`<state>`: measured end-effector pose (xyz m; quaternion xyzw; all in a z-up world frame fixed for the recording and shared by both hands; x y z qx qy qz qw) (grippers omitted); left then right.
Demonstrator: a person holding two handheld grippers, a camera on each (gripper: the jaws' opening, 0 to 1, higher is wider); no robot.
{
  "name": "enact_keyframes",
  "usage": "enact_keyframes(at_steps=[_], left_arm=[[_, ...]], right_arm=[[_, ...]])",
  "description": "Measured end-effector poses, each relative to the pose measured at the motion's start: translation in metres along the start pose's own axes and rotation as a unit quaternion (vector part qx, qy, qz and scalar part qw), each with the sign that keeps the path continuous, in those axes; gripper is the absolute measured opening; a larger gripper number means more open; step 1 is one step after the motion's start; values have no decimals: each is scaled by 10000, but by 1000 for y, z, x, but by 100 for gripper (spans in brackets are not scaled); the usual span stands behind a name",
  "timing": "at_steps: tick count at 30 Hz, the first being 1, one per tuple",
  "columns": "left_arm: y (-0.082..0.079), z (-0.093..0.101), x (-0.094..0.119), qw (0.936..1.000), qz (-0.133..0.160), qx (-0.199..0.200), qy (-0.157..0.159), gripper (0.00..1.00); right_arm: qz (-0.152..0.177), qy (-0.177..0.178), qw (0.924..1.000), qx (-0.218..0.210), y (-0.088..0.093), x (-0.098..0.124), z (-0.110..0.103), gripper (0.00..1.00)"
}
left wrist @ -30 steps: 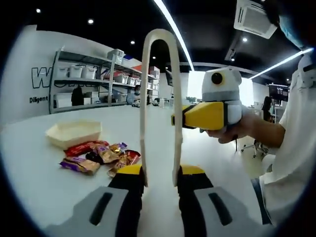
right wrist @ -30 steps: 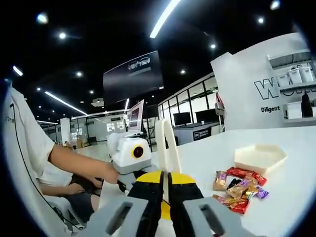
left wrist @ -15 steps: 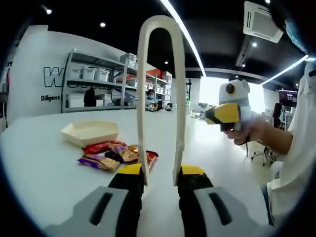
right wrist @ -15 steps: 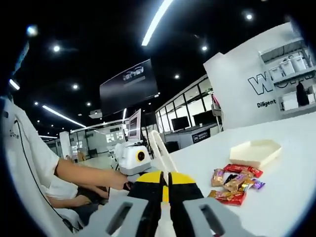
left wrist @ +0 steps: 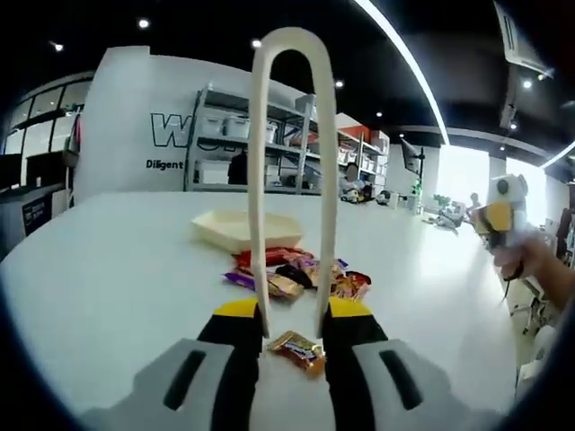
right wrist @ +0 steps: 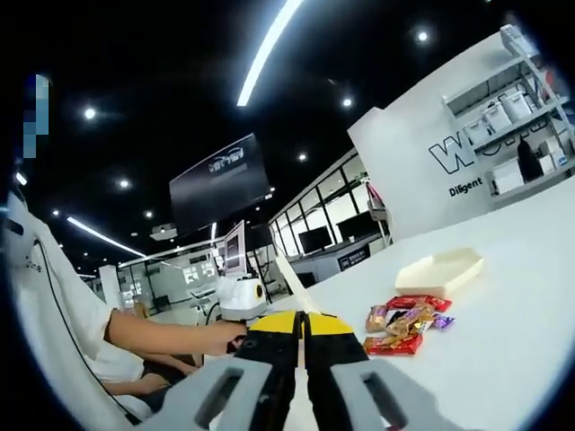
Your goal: Place the target food into the container with the food tongs after gripping and lifting it, then release it inside without dropping or visibly crushing the food.
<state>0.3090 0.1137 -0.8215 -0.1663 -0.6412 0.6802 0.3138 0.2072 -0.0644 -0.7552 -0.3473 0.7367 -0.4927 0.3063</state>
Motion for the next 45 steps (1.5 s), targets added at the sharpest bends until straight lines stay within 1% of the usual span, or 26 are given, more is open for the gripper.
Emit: enact_keyframes(at_steps=[2,3,4,8,9,11,12,14,15,17,18,21,24,26,28,29,31,32,33,35,36,37,38,41,43,45], left_arm=[[0,4,-2,9999,-37,-144,-36,25],[1,4,-6,9992,-105,-389,-72,25],[3,5,-8,9990,-161,-405,-92,25],[9,6,-12,9959,-251,-870,-87,25],[10,7,-12,9956,-251,-899,-75,25],[16,8,-11,9947,-394,-947,49,25],[18,8,-9,9928,-417,-1114,148,25],[19,10,-6,9918,-403,-1158,365,25],[20,9,-4,9917,-441,-1140,400,25],[24,5,-1,9893,-509,-1280,474,25],[28,0,1,9888,-632,-1273,456,25],[26,-3,6,9898,-526,-1193,570,26],[26,-6,9,9900,-547,-1200,504,26],[24,-8,11,9923,-534,-1049,379,26],[21,-12,14,9969,-447,-633,110,26],[19,-15,16,9984,-407,-376,-105,26],[19,-22,17,9980,-451,-88,-426,26],[19,-23,17,9974,-440,142,-551,26],[19,-22,17,9970,-422,267,-585,25],[22,-20,17,9951,-555,320,-752,25],[24,-18,15,9943,-642,231,-818,25],[27,-21,17,9914,-756,173,-1054,25],[28,-20,14,9910,-758,196,-1083,25],[27,-19,11,9890,-739,515,-1170,25],[28,-16,7,9897,-740,535,-1099,26],[29,-9,2,9921,-751,422,-909,26]], right_arm=[[18,14,10000,-16,0,2,2,0],[21,19,10000,-26,0,2,2,0],[26,22,10000,-27,0,3,2,0],[32,57,10000,-39,0,8,3,0],[31,62,10000,-41,0,8,3,0],[5,108,9999,-45,1,13,5,0],[7,131,9999,-53,0,15,6,0],[25,155,9998,-75,0,16,7,0],[36,165,9998,-86,-1,17,7,0],[43,179,9998,-97,-1,17,8,0],[37,190,9998,-110,0,16,8,0],[24,196,9997,-131,1,14,9,0],[-15,170,9997,-157,4,10,6,0],[-68,177,9997,-162,7,8,6,0],[-94,169,9997,-178,9,8,5,0],[-100,161,9996,-186,9,8,5,0],[-128,165,9996,-201,11,7,5,0],[-148,177,9995,-207,12,7,5,0],[-174,196,9994,-206,13,7,6,0],[-181,203,9994,-209,13,8,6,0],[-183,200,9994,-230,13,8,6,0],[-186,202,9993,-244,13,9,7,0],[-188,213,9993,-255,13,10,7,0],[-196,242,9992,-267,13,12,9,0],[-207,242,9991,-281,14,14,10,0],[-220,251,9990,-283,14,16,11,0]])
Point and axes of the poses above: the point that each gripper's makers call its tool centre point, and the gripper's own axes: x roughly backward along the fingers, z roughly to its right, y roughly out of its underside, the point moved 4 cm from there along x, roughly backward along the fingers
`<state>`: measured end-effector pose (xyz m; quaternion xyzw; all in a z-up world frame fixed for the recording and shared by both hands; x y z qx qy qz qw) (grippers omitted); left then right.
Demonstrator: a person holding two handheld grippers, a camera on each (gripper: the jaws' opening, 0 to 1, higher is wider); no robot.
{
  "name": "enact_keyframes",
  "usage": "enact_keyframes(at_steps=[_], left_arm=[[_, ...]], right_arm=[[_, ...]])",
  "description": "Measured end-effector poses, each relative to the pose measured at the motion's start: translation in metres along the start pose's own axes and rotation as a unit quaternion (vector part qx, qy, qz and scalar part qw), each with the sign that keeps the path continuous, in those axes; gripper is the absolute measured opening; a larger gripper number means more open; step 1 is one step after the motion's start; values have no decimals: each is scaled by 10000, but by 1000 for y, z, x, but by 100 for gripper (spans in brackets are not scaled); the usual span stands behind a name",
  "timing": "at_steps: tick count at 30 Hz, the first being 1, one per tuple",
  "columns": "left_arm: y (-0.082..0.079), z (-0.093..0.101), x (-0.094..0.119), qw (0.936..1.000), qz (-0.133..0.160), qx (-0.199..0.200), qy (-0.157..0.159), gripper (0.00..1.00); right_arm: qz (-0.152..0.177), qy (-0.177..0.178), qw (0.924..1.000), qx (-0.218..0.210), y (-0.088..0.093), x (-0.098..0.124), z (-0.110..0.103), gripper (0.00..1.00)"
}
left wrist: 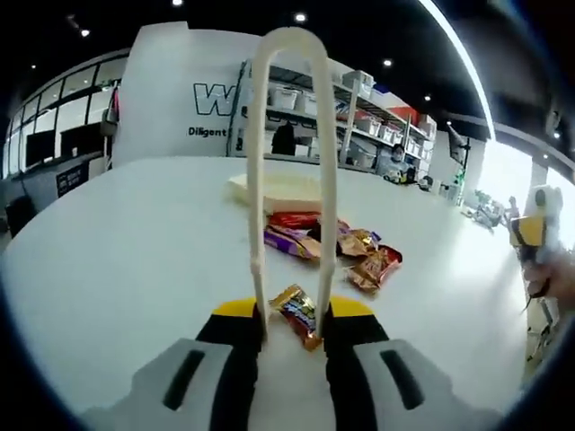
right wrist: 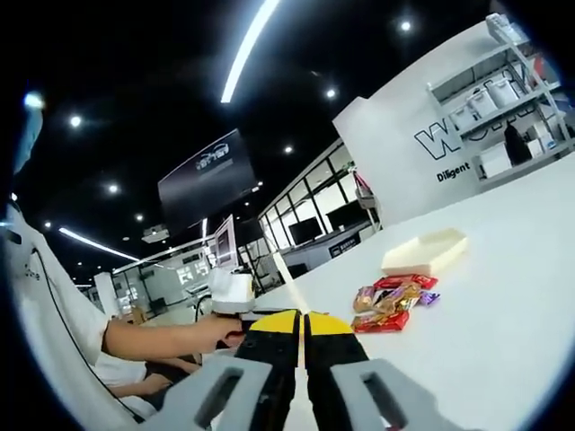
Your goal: Place the target food into the container with the food tongs after gripping and lifting it, then release it inside without dropping or visibly crushing the food.
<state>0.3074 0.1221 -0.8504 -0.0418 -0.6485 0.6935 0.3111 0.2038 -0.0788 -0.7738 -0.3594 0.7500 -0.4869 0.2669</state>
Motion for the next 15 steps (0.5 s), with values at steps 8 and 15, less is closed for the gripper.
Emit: enact_keyframes(at_steps=[8,15], left_arm=[[4,28,-5,9849,-255,-1153,1264,26],[7,49,-1,9677,-457,-1110,2216,25]], right_arm=[[-46,69,10000,-28,2,5,4,0],[-126,40,9999,10,5,2,0,0]])
Point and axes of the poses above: the point that each gripper's makers call its tool centre point, and the gripper's own axes: x roughly backward along the fingers, z roughly to its right, y roughly out of its underside, the point moved 4 cm from there along x, roughly backward along the fingers
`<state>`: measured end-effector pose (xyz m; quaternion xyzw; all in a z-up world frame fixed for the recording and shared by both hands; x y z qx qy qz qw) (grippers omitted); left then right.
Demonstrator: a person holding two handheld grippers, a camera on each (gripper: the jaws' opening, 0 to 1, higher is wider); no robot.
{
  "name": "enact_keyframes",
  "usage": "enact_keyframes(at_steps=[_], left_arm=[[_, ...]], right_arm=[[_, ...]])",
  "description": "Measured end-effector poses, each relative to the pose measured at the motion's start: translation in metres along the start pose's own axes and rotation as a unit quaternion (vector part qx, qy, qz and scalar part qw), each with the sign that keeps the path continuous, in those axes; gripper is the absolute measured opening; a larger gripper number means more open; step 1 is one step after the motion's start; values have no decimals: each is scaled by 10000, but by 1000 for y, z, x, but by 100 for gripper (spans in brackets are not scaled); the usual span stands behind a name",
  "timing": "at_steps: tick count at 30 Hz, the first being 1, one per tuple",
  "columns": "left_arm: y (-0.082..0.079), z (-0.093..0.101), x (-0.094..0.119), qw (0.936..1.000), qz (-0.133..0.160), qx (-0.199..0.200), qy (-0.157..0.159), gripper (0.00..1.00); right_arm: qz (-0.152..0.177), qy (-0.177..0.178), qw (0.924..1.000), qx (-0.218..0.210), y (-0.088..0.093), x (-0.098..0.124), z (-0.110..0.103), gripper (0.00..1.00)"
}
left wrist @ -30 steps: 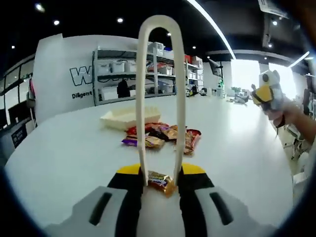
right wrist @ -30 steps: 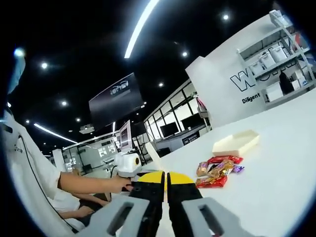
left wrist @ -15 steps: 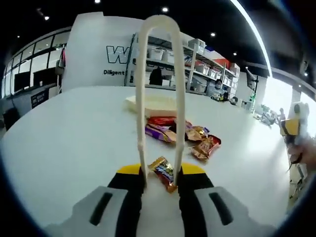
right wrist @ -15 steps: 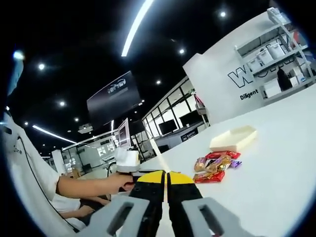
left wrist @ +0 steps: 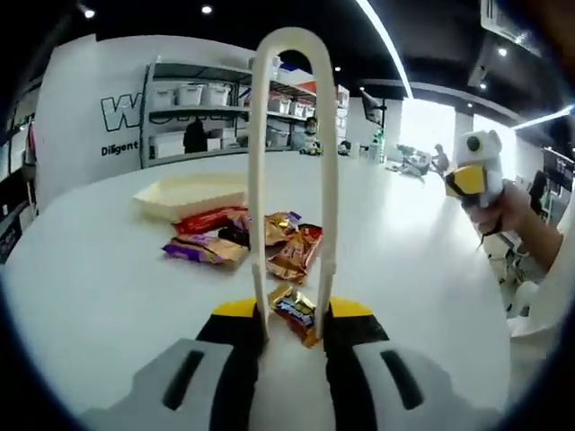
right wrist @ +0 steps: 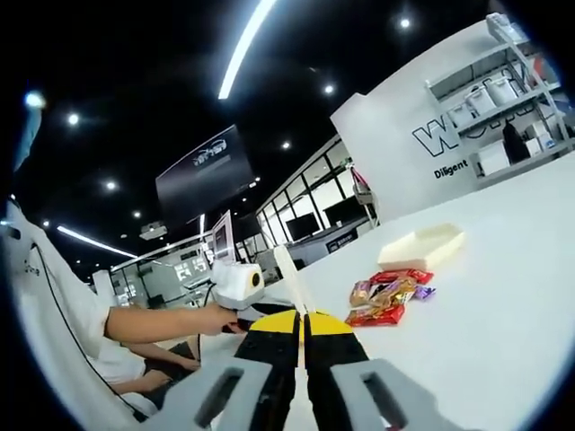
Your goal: Place the target food into the container with the food tongs after gripping and lifting it, then release it inside without dropping or visibly crushing the food.
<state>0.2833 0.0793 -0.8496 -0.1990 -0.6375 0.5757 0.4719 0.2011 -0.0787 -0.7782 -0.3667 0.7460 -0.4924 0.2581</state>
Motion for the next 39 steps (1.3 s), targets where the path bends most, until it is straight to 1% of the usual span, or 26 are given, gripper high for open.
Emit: enact_keyframes(at_steps=[1,2,3,5,8,11,12,13,14,15,17,20,21,23,25,26,27,29,31,35,39], left_arm=[[0,0,0,10000,-9,-46,36,25],[1,2,1,9997,-41,-224,42,25],[0,1,1,9996,-23,-296,24,25],[-2,4,2,9995,19,-316,82,25],[-10,5,5,9994,223,-263,102,25],[-13,7,9,9993,249,-289,62,26],[-13,6,10,9992,260,-300,38,26],[-12,5,13,9993,269,-260,0,26],[-12,4,15,9993,296,-209,-29,26],[-12,3,17,9992,348,-172,-56,26],[-13,1,23,9989,461,-34,-100,26],[-12,0,33,9983,544,55,-184,26],[-11,0,35,9983,545,84,-185,26],[-12,1,40,9979,603,141,-201,27],[-12,1,43,9976,629,172,-215,27],[-11,3,45,9977,618,176,-227,27],[-10,3,47,9979,592,95,-262,27],[-9,0,49,9980,565,17,-277,27],[-8,0,50,9980,576,54,-265,27],[-6,-1,51,9979,579,47,-273,27],[-3,0,53,9977,614,129,-256,28]], right_arm=[[-32,-10,10000,17,1,0,-1,0],[-60,-17,10000,38,2,-1,-1,0],[-67,-17,10000,42,2,-1,-2,0],[-101,-12,9999,58,4,-1,-1,0],[-248,65,9996,117,8,-5,4,0],[-557,148,9977,344,18,-17,15,0],[-753,229,9962,366,24,-20,19,0],[-887,283,9943,513,27,-27,22,0],[-910,267,9937,590,28,-30,22,0],[-1077,250,9913,709,33,-37,23,0],[-1215,279,9901,639,40,-52,23,0],[-1467,155,9854,852,51,-69,17,0],[-1479,137,9849,885,54,-75,12,0],[-1524,89,9844,880,60,-82,7,0],[-1603,123,9830,882,64,-85,6,0],[-1666,174,9817,908,67,-87,7,0],[-1847,243,9772,1014,74,-91,8,0],[-1930,262,9750,1073,78,-93,8,0],[-1953,182,9749,1056,81,-95,4,0],[-1991,165,9742,1048,84,-101,2,0],[-1988,113,9746,1028,85,-107,-2,0]])
Point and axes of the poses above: the point that each gripper's makers call its tool centre point, and the gripper's own axes: x roughly backward along the fingers, z roughly to its right, y roughly out of its underside, the point moved 4 cm from there along x, roughly backward along the fingers
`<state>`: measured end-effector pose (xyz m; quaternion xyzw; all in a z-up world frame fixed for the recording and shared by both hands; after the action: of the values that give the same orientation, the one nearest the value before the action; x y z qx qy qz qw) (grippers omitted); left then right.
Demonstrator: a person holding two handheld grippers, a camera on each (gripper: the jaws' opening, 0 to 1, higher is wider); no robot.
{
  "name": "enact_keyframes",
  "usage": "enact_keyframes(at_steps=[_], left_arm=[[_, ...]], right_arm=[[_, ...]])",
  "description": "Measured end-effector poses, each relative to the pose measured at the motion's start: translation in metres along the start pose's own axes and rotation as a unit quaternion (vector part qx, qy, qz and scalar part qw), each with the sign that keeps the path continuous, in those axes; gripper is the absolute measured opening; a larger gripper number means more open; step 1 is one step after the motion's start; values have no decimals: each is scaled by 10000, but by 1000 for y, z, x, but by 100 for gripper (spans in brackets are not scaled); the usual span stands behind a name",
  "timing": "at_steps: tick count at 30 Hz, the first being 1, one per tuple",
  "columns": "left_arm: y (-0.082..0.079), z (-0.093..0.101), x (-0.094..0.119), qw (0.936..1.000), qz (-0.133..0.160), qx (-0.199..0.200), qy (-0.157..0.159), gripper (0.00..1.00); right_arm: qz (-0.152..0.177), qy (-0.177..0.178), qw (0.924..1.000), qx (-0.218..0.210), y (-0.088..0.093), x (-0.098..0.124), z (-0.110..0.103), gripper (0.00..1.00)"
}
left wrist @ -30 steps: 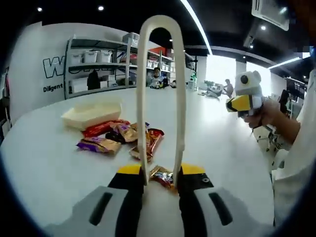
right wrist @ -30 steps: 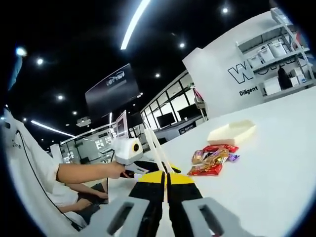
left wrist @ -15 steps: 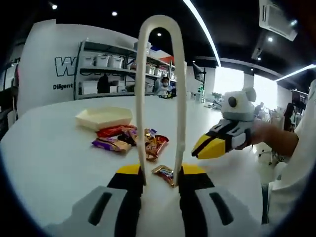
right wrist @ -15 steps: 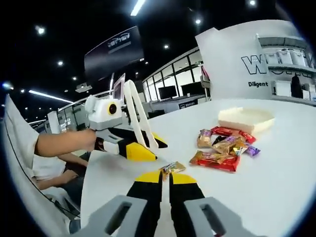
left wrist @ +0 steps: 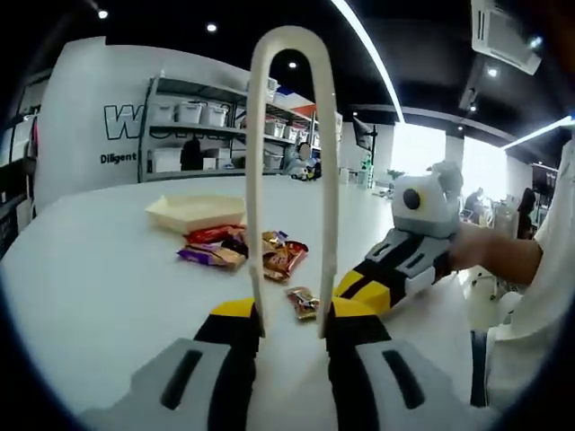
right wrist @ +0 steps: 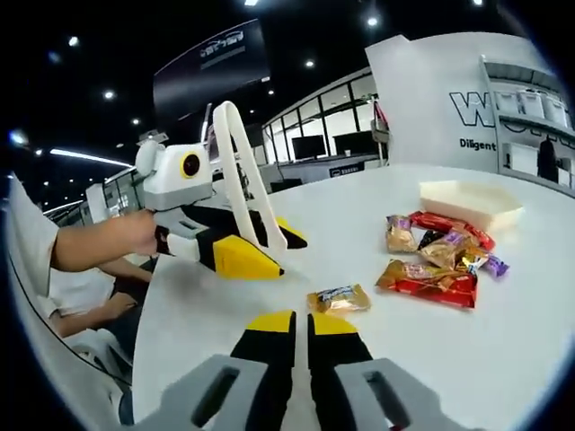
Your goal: Place the target food into the container with the food tongs after gripping and lifting it, then release it inside without dropping or visibly crushing the food.
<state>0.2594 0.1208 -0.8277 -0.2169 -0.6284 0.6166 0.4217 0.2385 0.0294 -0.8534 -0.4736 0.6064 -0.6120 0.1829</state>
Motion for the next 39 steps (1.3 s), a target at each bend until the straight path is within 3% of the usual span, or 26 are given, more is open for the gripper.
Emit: enact_keyframes(at_steps=[6,8,18,25,28,30,35,39], left_arm=[[2,-2,3,10000,18,-18,-51,28],[1,-4,2,9998,24,-176,-134,28],[0,6,-21,9999,100,-124,43,28],[-3,12,-36,9998,116,-88,118,29],[0,15,-42,9997,24,-198,145,29],[1,17,-45,9996,23,-217,164,29],[4,15,-50,9997,-41,-192,114,29],[5,16,-53,9997,-76,-190,130,30]], right_arm=[[-26,4,10000,79,0,-3,-4,0],[5,19,10000,41,0,4,-3,0],[456,388,9981,-126,-3,58,12,7],[442,621,9969,200,1,75,15,19],[632,642,9958,191,-1,84,15,27],[719,609,9955,-57,-2,87,15,38],[803,652,9945,167,-5,99,10,66],[667,773,9937,455,-4,106,8,72]])
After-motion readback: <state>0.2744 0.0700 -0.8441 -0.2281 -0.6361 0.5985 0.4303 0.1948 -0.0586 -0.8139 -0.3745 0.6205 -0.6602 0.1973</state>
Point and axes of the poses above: the point that each gripper's makers call its tool centre point, and the gripper's own axes: x roughly backward along the fingers, z roughly to its right, y roughly out of its underside, the point moved 4 cm from there along x, roughly backward along the fingers
